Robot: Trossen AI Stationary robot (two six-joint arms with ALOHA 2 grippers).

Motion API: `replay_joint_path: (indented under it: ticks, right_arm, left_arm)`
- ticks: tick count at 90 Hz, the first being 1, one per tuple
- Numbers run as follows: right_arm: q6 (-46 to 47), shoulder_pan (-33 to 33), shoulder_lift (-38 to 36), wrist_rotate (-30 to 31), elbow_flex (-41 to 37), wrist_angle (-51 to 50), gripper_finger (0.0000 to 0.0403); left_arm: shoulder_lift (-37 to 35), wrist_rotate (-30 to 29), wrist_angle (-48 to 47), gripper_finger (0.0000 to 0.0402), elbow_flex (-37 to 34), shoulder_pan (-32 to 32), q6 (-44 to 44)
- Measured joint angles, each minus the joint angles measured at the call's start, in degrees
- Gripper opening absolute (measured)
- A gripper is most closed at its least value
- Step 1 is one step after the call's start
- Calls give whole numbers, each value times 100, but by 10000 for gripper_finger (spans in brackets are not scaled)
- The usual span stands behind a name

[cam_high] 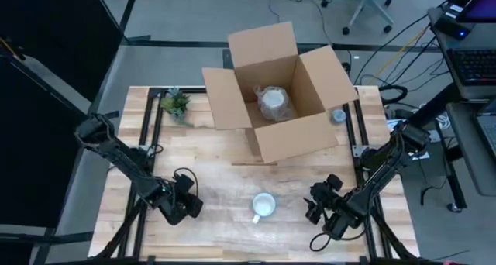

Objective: Wrap mug
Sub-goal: Wrap the red mug with the bubble wrap

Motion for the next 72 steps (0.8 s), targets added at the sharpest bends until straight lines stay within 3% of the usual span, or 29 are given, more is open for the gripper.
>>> replay_joint_path:
  ticks: [13, 30, 72]
  right_arm:
    - [-5, 0, 43, 18, -2, 108, 224]
    - [-8, 0, 77, 21, -2, 168, 224]
    - [-1777, -264, 102, 16, -2, 1561, 224]
  left_arm:
    - [189, -24, 644, 114, -4, 263, 560]
    - [119, -151, 777, 12, 277, 460, 1322]
    - [-14, -494, 708, 0, 2106, 999, 4236]
